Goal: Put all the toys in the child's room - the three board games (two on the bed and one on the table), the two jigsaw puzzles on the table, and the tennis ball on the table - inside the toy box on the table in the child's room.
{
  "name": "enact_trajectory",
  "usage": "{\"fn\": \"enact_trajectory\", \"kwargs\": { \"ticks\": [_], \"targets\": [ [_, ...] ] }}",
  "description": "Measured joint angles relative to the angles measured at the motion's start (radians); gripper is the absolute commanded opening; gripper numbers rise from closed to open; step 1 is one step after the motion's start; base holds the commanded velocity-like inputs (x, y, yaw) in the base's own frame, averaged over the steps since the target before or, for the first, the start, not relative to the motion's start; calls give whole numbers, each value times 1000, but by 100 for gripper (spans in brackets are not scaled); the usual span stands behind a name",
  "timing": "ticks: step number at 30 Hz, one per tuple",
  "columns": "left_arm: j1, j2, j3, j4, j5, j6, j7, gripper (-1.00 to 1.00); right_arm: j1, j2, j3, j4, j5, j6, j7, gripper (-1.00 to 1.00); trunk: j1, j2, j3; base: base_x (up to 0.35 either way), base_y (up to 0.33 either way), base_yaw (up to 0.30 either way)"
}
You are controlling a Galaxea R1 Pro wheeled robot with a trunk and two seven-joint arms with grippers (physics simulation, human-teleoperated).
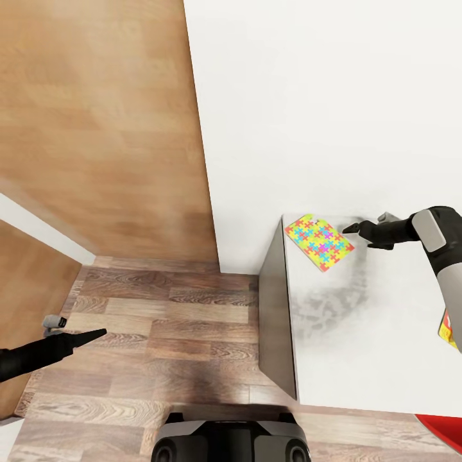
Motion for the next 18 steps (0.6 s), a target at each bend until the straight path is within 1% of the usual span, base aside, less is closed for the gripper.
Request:
{"fn": "enact_trajectory", "kwargs": {
  "ticks": [5,12,18],
  "targets": [
    [0,0,0,0,0,0,0,100,0,0,0,0,0,0,0,100,0,0,0,0,24,0],
    [0,0,0,0,0,0,0,100,0,0,0,0,-1,0,0,100,0,0,0,0,129,0],
    [0,1,0,0,0,0,0,100,0,0,0,0,0,0,0,100,0,0,0,0,57,0]
  ]
}}
